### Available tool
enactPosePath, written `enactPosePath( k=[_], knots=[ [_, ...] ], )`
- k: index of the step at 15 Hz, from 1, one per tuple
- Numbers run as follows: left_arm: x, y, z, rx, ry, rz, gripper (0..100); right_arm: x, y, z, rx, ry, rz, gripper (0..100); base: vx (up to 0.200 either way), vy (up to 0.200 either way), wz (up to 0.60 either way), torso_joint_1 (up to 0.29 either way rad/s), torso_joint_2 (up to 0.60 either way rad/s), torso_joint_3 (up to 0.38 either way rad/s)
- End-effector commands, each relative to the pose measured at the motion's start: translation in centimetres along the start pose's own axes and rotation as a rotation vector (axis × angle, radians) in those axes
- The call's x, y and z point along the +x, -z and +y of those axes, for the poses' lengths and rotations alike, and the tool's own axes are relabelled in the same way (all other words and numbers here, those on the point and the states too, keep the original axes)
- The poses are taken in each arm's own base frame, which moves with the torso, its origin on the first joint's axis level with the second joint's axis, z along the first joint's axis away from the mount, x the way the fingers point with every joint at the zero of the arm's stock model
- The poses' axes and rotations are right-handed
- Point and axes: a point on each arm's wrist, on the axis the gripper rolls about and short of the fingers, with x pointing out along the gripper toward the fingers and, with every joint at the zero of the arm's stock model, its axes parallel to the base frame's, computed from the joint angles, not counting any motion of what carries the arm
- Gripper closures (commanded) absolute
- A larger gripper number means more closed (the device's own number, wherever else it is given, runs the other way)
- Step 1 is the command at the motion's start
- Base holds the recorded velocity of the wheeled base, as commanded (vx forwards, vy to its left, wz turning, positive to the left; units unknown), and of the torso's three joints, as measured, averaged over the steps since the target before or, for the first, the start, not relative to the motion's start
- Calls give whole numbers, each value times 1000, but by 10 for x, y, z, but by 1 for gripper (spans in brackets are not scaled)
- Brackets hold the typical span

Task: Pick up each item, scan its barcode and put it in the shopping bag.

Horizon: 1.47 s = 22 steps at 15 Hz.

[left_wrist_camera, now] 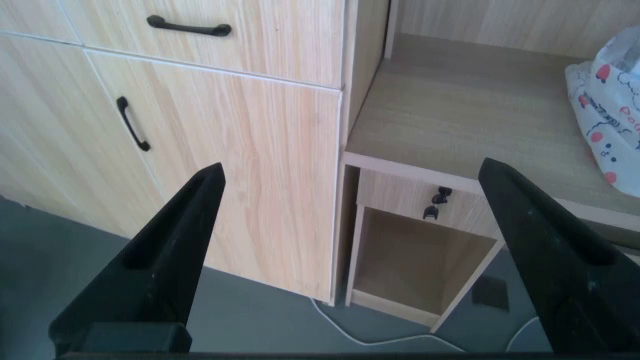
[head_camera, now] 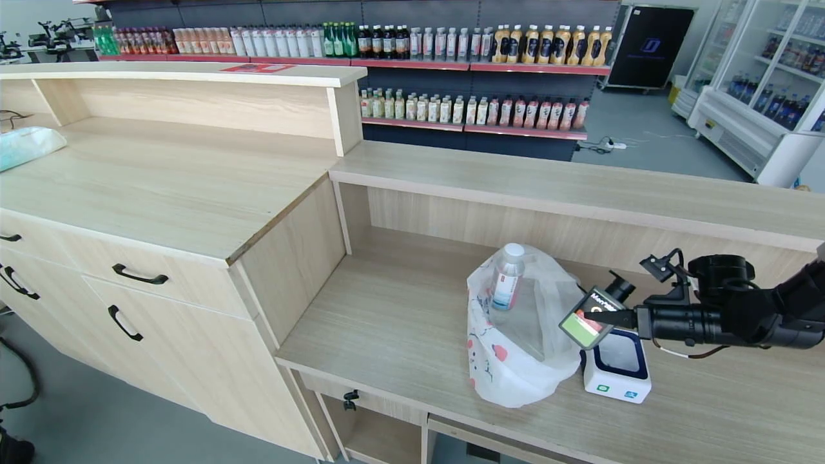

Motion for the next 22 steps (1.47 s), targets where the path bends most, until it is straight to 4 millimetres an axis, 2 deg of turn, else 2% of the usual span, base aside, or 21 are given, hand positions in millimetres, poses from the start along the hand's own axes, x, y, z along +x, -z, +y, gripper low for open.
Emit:
enactPosePath(
  k=[1,3,4,5,7,10,11,13,15,16,19,21,22],
  knots=[
    [0,0,0,0,0,-1,0,-58,-25,63,-75,173,-45,100,0,0,0,0,0,0],
    [0,0,0,0,0,-1,0,-105,-24,108,-233,265,-110,100,0,0,0,0,0,0],
    [0,0,0,0,0,-1,0,-121,-19,117,-298,314,-118,100,0,0,0,0,0,0],
    [0,0,0,0,0,-1,0,-138,1,128,-377,373,-96,100,0,0,0,0,0,0],
    [0,0,0,0,0,-1,0,-155,17,139,-503,432,-30,100,0,0,0,0,0,0],
    [0,0,0,0,0,-1,0,-164,20,143,-564,462,2,100,0,0,200,-1,1,-1],
    [0,0,0,0,0,-1,0,-164,19,144,-569,463,1,100,0,0,600,-2,2,2],
    [0,0,0,0,0,-1,0,-157,4,151,-515,452,-30,100,0,0,600,-2,2,0],
    [0,0,0,0,0,-1,0,-135,-13,154,-413,464,-22,100,0,0,600,7,5,0],
    [0,0,0,0,0,-1,0,-120,-14,148,-369,430,-12,100,0,0,0,0,0,0],
    [0,0,0,0,0,-1,0,-82,-4,122,-419,357,43,100,0,0,0,0,0,0],
    [0,0,0,0,0,-1,0,-66,9,104,-529,329,104,100,0,0,0,0,0,0],
    [0,0,0,0,0,-1,0,-65,12,101,-551,325,119,100,0,0,0,0,0,0]
  ],
)
